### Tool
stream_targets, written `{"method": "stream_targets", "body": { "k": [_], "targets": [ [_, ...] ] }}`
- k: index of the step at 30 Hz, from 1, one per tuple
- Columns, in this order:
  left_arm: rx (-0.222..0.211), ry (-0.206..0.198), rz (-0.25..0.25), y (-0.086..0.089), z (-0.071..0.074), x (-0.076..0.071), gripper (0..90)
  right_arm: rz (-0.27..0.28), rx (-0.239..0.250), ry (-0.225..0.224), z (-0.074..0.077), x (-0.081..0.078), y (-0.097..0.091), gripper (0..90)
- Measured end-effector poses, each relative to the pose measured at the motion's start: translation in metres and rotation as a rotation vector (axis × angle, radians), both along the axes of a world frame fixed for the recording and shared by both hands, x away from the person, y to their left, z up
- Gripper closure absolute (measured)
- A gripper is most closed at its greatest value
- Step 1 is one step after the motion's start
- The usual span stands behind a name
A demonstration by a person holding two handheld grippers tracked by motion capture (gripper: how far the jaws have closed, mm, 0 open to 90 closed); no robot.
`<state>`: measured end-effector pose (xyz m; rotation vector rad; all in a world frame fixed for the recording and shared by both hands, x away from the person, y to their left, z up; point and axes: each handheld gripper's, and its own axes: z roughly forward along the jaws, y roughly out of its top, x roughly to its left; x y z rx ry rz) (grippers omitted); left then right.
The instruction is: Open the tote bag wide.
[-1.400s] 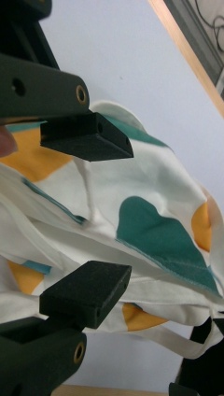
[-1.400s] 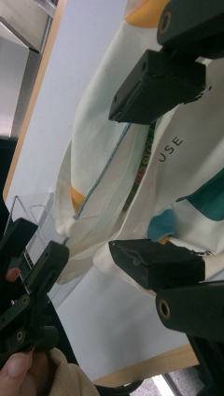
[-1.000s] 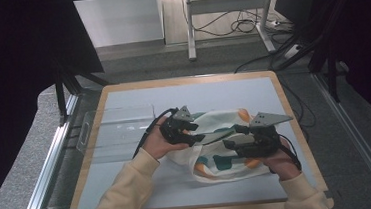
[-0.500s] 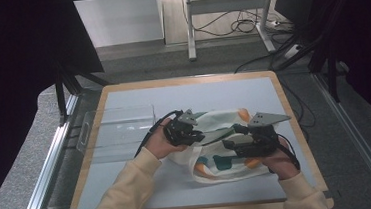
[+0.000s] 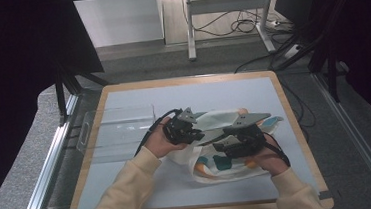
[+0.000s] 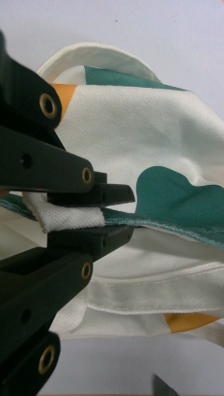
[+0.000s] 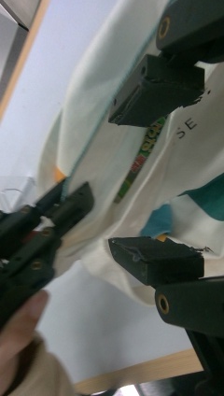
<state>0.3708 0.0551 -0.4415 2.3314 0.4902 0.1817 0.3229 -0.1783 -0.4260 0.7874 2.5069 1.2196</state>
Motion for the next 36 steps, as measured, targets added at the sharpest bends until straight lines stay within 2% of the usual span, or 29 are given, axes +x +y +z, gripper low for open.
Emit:
{"method": "stream_targets", "body": {
  "k": [7, 9, 13, 15, 17, 24, 29, 33, 36],
  "targets": [
    [0.000, 0.002, 0.001, 0.000, 0.000, 0.000, 81.6, 0.013, -0.100, 0.000, -0.013, 0.004, 0.004, 35.2],
    [-0.001, 0.002, 0.001, 0.000, 0.000, 0.000, 81.6, 0.008, -0.150, -0.010, -0.018, 0.006, 0.005, 37.0],
    [-0.001, 0.005, 0.002, 0.000, 0.000, 0.001, 81.5, 0.012, -0.211, -0.025, -0.024, 0.007, 0.006, 44.6],
    [-0.002, 0.005, 0.004, 0.000, 0.000, 0.001, 81.5, 0.003, -0.231, -0.035, -0.025, 0.007, 0.005, 52.6],
    [-0.003, 0.004, 0.008, 0.001, 0.000, 0.001, 81.5, 0.001, -0.227, -0.032, -0.024, 0.008, 0.004, 61.6],
    [-0.015, 0.004, 0.025, 0.003, 0.003, 0.002, 81.6, 0.016, -0.221, -0.025, -0.023, 0.007, 0.003, 78.4],
    [-0.019, -0.002, 0.039, 0.003, 0.007, 0.002, 81.7, 0.020, -0.216, -0.019, -0.022, 0.004, 0.003, 82.0],
    [-0.013, -0.020, 0.048, 0.002, 0.010, 0.003, 81.8, 0.019, -0.201, -0.010, -0.023, 0.003, 0.001, 82.8],
    [-0.016, -0.044, 0.074, 0.002, 0.011, 0.005, 81.9, 0.020, -0.186, -0.006, -0.023, 0.001, -0.001, 83.1]
  ]
}}
